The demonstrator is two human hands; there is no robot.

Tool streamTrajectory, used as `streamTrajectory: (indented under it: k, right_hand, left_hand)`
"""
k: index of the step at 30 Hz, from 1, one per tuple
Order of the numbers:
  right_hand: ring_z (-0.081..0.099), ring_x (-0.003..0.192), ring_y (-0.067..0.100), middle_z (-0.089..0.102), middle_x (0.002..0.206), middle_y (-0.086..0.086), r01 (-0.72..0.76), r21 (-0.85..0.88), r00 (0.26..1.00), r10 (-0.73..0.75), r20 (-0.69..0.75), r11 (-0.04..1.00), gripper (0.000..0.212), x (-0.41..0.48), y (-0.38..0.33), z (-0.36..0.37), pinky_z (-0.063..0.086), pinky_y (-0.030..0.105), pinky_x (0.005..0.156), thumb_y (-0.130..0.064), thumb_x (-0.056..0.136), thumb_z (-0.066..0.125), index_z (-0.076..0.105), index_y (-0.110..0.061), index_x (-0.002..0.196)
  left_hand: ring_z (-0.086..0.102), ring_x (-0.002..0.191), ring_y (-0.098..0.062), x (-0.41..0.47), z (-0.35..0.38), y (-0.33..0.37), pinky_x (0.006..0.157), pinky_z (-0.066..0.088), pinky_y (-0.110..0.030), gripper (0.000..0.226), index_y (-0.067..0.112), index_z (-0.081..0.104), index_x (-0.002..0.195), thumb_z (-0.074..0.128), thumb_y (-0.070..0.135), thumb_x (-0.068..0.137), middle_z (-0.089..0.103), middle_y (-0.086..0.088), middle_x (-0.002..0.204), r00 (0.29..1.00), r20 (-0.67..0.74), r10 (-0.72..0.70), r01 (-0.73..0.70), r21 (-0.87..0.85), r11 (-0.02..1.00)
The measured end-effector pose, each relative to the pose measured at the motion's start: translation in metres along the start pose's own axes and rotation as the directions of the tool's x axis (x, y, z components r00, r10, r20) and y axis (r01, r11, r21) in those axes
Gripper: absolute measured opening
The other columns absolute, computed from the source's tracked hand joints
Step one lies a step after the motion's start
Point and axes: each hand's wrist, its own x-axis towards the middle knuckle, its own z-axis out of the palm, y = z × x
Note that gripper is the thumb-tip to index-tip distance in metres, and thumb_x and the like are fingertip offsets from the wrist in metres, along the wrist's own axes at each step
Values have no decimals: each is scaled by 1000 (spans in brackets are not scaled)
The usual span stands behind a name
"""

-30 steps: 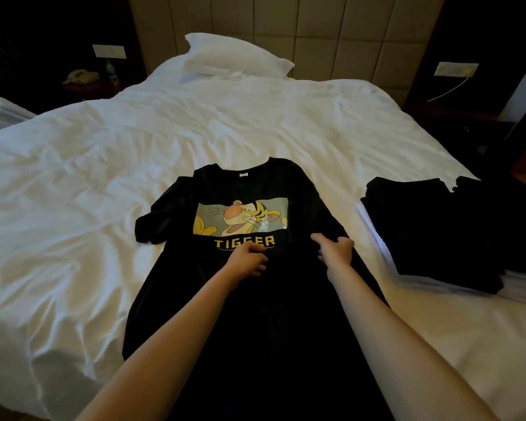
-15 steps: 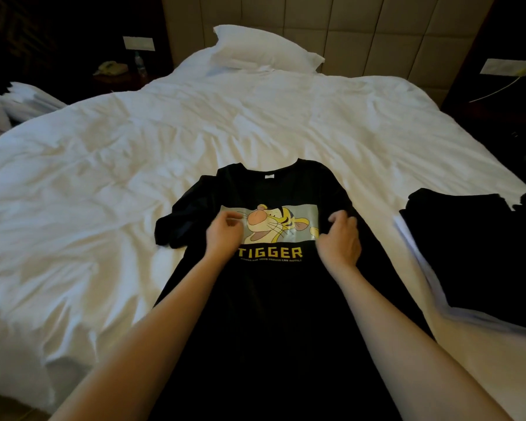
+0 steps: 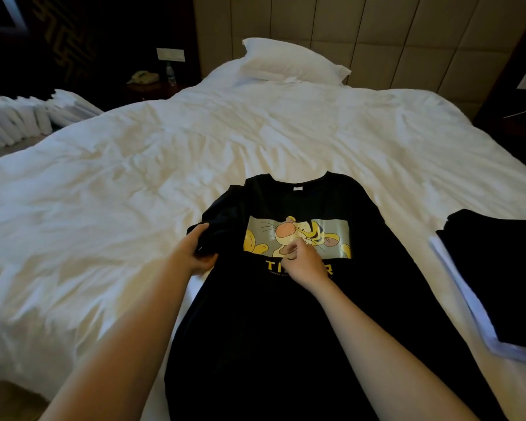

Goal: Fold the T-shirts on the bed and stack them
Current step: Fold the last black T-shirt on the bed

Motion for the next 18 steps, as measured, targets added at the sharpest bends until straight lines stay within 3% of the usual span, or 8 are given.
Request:
streamTrajectory:
  k: [4,6,8,10,12,13,16,18]
  right_hand:
    - [50,80,13,51,87,-3,19,196,996,-35,82,981,29,5,-10,-4,41,28,72,-15,89,54,47,-14,117]
    - [48,76,12,49,86,-3,-5,288,994,-26,103,958,34,7,-15,-6,40,25,69,-13,92,51,45,-12,125]
    - [49,77,13,49,95,-2,-52,414,993,5,114,909,35,11,-18,-9,41,23,68,-11,93,49,45,-10,128]
    - [51,69,11,52,104,0,-115,522,990,56,128,845,34,16,-19,-11,40,19,59,-14,94,48,47,-12,128]
    - [55,68,12,57,105,3,-196,673,980,123,156,713,32,22,-18,-14,42,20,57,-22,96,47,49,-16,128]
    - [57,69,15,59,101,5,-231,764,973,155,172,603,29,25,-17,-16,44,22,57,-25,97,45,51,-16,125]
    - [59,87,26,57,96,10,-270,926,950,229,212,263,25,30,-11,-24,47,34,71,-32,99,41,51,-13,113]
    - [54,110,31,53,102,11,-253,951,949,238,208,179,33,31,-8,-28,44,39,84,-34,99,42,48,-10,120]
  left_hand:
    - [55,76,-26,-13,22,20,59,47,-40,17,6,48,100,55,17,90,54,-14,92,979,101,179,-182,23,983]
    - [57,73,-26,-17,41,33,58,51,-36,11,6,52,94,58,3,85,56,-15,87,925,31,379,-381,64,923]
    - [56,75,-25,-24,63,43,60,47,-29,25,15,53,75,54,-9,80,56,-9,76,739,39,672,-644,333,689]
    - [56,85,-22,-35,87,47,69,46,-27,39,22,51,65,45,-16,74,63,-8,84,508,264,820,-773,560,298]
    - [57,102,-18,-43,106,40,87,45,-27,43,21,53,64,41,-21,70,66,-6,104,418,553,721,-809,588,18]
    - [55,108,-14,-44,115,34,94,43,-25,43,20,55,66,43,-21,71,64,-4,110,412,678,609,-835,548,-44]
    - [54,113,-6,-47,129,7,99,42,-22,37,22,60,74,53,-14,82,59,4,114,450,858,249,-893,439,100]
    - [55,111,-8,-35,125,-2,93,46,-21,35,20,60,80,52,-14,83,59,3,114,490,836,246,-865,432,255]
